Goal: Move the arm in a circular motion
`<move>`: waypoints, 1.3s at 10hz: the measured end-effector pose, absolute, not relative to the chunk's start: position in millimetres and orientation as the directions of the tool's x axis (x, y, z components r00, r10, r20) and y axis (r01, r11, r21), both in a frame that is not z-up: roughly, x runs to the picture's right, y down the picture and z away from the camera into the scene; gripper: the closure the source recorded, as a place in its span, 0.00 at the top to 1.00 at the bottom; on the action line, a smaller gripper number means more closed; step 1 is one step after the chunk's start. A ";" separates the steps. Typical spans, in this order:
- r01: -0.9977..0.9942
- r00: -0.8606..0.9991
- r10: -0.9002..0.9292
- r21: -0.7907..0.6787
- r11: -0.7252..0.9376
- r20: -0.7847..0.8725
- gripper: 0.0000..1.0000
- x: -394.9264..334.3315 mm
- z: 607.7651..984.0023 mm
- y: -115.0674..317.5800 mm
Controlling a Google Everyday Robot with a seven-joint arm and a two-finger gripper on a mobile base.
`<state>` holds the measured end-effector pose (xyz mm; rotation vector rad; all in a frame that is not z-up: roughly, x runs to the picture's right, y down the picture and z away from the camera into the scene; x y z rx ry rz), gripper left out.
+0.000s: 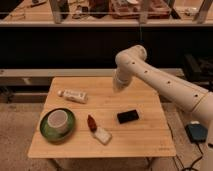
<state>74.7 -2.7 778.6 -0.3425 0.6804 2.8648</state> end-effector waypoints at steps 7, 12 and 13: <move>0.086 -0.991 -0.123 0.498 -0.863 -0.043 0.00 184.6 744.0 17.5; 0.533 -0.840 -0.494 0.509 -0.676 0.224 0.01 298.8 684.9 85.9; 0.603 -0.791 -0.549 0.490 -0.629 0.270 0.06 313.9 673.7 98.9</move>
